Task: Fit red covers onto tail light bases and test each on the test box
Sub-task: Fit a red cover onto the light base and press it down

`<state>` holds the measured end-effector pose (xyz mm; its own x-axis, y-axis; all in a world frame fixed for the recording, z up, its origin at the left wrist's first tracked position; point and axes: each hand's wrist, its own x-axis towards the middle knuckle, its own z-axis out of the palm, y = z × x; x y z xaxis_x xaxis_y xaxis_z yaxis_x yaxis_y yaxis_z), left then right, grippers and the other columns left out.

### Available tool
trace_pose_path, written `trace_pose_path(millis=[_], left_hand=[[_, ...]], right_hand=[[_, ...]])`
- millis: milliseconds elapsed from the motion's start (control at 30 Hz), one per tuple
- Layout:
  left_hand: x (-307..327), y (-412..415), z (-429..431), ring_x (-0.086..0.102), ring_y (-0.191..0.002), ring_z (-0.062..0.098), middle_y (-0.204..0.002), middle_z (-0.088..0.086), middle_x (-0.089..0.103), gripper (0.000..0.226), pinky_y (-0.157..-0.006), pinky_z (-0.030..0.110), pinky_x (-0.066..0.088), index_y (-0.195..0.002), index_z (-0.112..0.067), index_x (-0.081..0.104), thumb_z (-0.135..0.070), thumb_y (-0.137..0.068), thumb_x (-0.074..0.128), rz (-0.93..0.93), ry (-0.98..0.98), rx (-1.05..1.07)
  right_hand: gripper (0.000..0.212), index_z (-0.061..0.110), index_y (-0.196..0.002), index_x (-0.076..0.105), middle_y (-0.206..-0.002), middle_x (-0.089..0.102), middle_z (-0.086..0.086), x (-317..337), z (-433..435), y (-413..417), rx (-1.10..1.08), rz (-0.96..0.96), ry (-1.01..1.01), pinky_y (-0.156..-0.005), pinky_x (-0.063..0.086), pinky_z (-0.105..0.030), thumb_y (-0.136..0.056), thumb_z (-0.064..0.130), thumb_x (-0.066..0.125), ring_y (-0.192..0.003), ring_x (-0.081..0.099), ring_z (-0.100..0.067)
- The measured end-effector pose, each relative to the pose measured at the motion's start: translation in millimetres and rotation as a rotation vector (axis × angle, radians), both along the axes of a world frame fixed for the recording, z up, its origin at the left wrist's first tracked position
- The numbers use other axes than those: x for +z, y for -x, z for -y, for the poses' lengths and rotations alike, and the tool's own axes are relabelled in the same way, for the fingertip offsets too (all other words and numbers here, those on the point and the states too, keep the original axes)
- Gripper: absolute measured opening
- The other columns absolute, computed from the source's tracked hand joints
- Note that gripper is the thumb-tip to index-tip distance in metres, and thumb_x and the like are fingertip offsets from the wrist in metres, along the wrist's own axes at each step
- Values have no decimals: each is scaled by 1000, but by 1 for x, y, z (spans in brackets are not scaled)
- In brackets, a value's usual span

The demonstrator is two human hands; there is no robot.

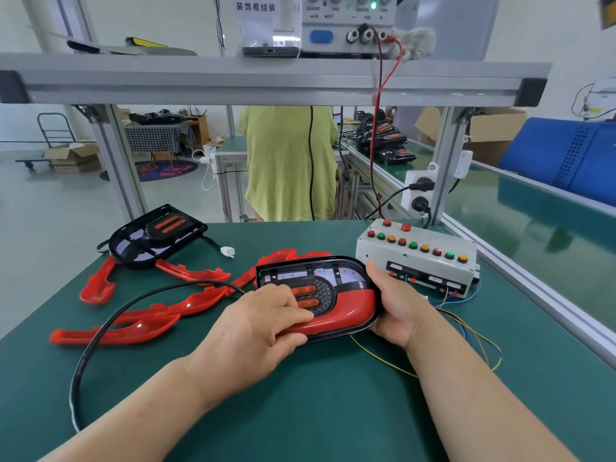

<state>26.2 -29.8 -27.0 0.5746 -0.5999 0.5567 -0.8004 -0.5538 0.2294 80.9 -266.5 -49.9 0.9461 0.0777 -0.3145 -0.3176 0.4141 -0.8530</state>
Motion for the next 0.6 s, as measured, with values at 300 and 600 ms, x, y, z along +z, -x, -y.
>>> trace_pose_path(millis=[300, 600], left_hand=[[-3, -2, -1, 63, -78, 20, -86, -3, 62, 24, -67, 36, 57, -101, -15, 77, -21, -79, 74, 9, -33, 3], [-3, -2, -2, 64, -79, 17, -87, -4, 63, 24, -69, 35, 57, -101, -17, 78, -22, -78, 75, -6, -4, 7]], right_hand=[[52, 10, -121, 70, -122, 69, -17, 2, 3, 4, 146, 75, -56, -85, 58, -44, -98, 51, 47, -108, 68, -32], [47, 4, -127, 63, -124, 66, -22, -1, 9, 8, 257, 154, -49, -91, 56, -47, -81, 14, 65, -102, 69, -32]])
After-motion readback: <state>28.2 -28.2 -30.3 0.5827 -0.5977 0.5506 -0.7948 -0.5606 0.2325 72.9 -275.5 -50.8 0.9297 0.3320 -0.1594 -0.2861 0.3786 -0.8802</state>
